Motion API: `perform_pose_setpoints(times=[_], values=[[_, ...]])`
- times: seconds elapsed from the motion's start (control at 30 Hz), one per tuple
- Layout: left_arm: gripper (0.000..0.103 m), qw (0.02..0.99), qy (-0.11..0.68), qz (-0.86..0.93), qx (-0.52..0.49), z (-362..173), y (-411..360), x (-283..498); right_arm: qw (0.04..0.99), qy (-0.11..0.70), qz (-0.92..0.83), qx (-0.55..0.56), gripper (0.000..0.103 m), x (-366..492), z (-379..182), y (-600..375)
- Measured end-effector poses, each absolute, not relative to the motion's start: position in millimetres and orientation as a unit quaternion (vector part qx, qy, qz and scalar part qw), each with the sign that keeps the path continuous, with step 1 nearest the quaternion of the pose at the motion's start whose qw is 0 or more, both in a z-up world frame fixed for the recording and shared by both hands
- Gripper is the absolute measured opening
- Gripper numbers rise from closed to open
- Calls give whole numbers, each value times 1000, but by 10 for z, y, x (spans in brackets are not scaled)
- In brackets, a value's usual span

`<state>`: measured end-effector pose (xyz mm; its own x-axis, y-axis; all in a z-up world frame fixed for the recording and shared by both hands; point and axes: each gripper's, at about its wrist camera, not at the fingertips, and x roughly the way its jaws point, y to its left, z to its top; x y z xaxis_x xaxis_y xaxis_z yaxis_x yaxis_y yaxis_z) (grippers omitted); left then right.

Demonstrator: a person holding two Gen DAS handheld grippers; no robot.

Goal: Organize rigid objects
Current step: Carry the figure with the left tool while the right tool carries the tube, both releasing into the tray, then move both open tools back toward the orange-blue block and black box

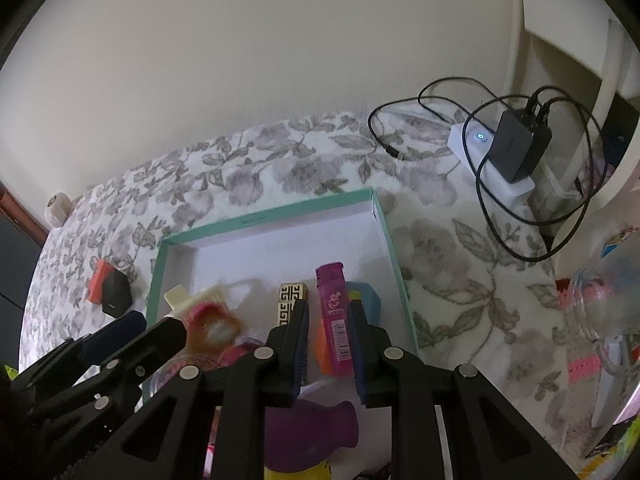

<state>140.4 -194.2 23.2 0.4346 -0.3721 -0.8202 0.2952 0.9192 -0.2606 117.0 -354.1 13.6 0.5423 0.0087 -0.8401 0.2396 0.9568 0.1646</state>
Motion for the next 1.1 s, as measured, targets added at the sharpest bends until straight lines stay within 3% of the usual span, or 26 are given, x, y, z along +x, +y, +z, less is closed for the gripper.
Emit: perform_pose_setpoints(times=[0.43, 0.57, 0.6, 0.7, 0.77, 0.83, 1.0, 1.1], values=[[58, 869, 481, -112, -43, 485, -1528, 1551, 889, 439, -59, 116, 22, 1104, 481, -3431], [66, 867, 494, -57, -31, 443, -1311, 1654, 888, 442, -61, 109, 36, 1126, 480, -3369], [74, 865, 499, -46, -32, 420, -1250, 1681, 888, 443, -61, 107, 37, 1134, 469, -3358], [75, 858, 512, -24, -33, 351, -1094, 1747, 885, 449, -59, 104, 40, 1155, 430, -3316], [75, 855, 517, -14, -28, 322, -1034, 1775, 884, 452, -58, 103, 51, 1168, 406, -3296], [84, 855, 518, -5, -24, 304, -983, 1792, 884, 453, -56, 101, 60, 1175, 392, -3262], [86, 855, 518, 4, -29, 295, -900, 1822, 883, 456, -49, 96, 68, 1203, 360, -3192], [97, 854, 520, 6, -30, 281, -859, 1841, 882, 458, -45, 97, 69, 1216, 336, -3168]])
